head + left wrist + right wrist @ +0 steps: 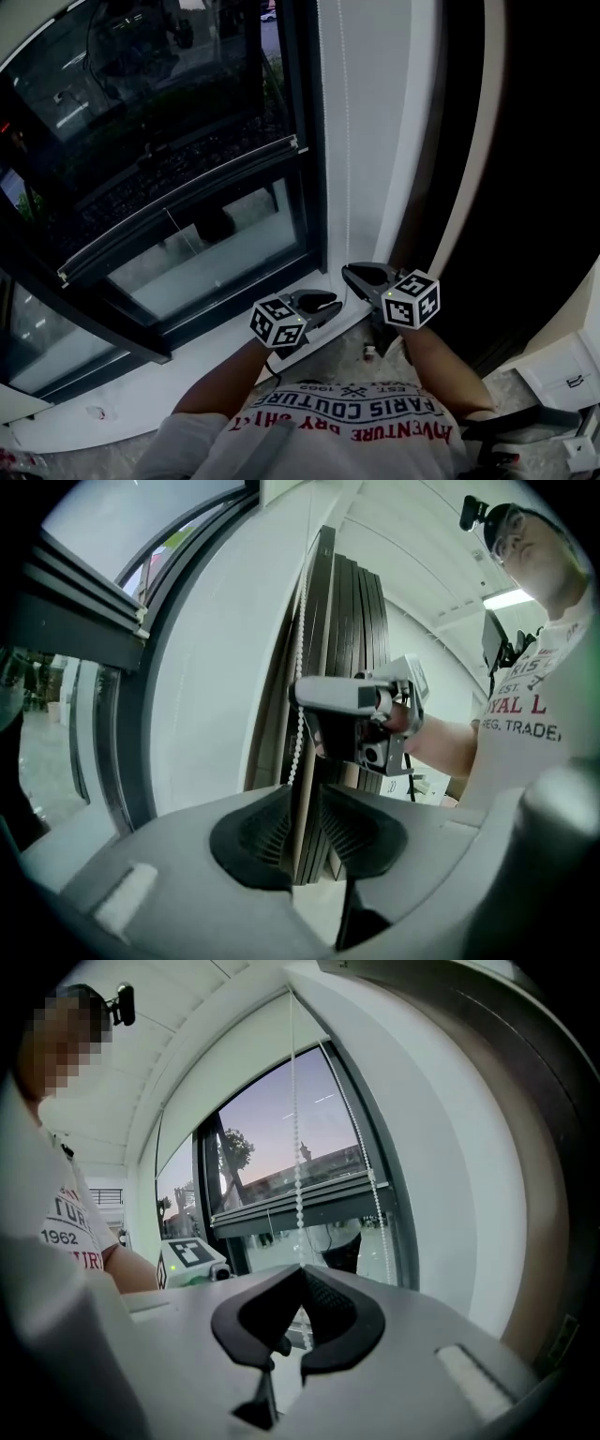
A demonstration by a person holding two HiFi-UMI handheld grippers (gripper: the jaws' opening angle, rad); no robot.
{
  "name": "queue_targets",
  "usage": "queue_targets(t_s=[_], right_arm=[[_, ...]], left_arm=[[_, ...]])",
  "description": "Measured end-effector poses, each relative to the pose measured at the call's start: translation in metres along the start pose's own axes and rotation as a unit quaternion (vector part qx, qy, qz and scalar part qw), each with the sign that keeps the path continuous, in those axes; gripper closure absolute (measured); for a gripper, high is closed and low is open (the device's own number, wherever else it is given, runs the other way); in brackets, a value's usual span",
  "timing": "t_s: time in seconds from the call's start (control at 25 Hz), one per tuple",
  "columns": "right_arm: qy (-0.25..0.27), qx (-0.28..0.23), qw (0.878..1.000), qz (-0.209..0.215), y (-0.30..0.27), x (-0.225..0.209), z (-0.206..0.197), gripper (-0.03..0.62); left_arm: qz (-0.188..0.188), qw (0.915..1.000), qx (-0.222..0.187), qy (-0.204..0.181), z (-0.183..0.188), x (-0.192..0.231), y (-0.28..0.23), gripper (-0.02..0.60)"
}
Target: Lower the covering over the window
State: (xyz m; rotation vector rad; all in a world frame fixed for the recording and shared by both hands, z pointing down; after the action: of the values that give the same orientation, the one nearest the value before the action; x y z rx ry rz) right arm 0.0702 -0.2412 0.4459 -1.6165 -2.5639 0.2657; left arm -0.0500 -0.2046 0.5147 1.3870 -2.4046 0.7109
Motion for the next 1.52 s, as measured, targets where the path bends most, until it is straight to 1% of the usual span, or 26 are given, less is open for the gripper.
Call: queue_targets(t_s=[0.12, 0.24, 0.36, 0.52, 0.68, 0.8, 0.92, 0.96, 1.0, 1.04, 1.2, 1.52], right_arm=[[-0.001, 0.001, 1.0, 0.001, 0.0, 0.0, 0.0, 0.591], [-0.001, 0.001, 1.0, 0.004, 0.001, -0.001, 0.0, 0.591], [-0.005, -0.004, 1.0, 0.007, 0.001, 0.0, 0.0, 0.591], [-0.004, -0.006, 1.0, 0.011, 0.0, 0.003, -0.001, 0.591], [-0.003, -0.009, 1.0, 0.009, 0.001, 0.002, -0.002, 0.591], [-0.004, -0.01, 1.0, 0.006, 0.002, 0.001, -0.002, 0.591], [-0.005, -0.008, 1.0, 0.006, 0.003, 0.001, -0.003, 0.591], [-0.006, -0.008, 1.0, 0.006, 0.004, 0.001, -0.003, 0.591], [-0.006, -0.009, 1.0, 0.006, 0.004, 0.001, -0.003, 0.591], [-0.007, -0.009, 1.0, 0.006, 0.005, 0.001, -0.003, 0.591], [-0.008, -0.013, 1.0, 0.007, 0.005, 0.002, -0.003, 0.591], [-0.015, -0.017, 1.0, 0.008, 0.004, 0.004, -0.006, 0.591]], left_arm=[[-0.011, 0.9994, -0.032, -0.008, 0.031, -0.003, 0.013, 0.486], [-0.04, 0.9965, -0.072, -0.009, 0.075, -0.012, 0.023, 0.486], [-0.059, 0.9927, -0.1, -0.032, 0.124, -0.023, 0.027, 0.486], [-0.069, 0.9882, -0.117, -0.071, 0.181, -0.041, 0.025, 0.486], [-0.065, 0.9852, -0.121, -0.103, 0.214, -0.054, 0.022, 0.486], [-0.064, 0.984, -0.119, -0.116, 0.23, -0.061, 0.023, 0.488], [-0.057, 0.9852, -0.108, -0.12, 0.238, -0.065, 0.022, 0.491], [-0.054, 0.9856, -0.106, -0.12, 0.239, -0.066, 0.021, 0.506], [-0.052, 0.9859, -0.105, -0.12, 0.241, -0.066, 0.021, 0.542], [-0.053, 0.9863, -0.104, -0.117, 0.241, -0.067, 0.021, 0.552], [-0.059, 0.9887, -0.104, -0.09, 0.241, -0.065, 0.022, 0.568], [-0.046, 0.9886, -0.108, -0.094, 0.236, -0.063, 0.027, 0.572]])
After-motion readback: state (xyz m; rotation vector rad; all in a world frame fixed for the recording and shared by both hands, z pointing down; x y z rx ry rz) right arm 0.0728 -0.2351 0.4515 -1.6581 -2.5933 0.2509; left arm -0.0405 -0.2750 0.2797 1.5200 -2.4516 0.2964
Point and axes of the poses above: the fingertips, and each gripper's own axes: y backward along the fingers, x to its left, z out of its top, the point moved 7 cm from there along y, backward along the fingers, and after that the axes turned 13 degrees about y, right-handed, at the moved point
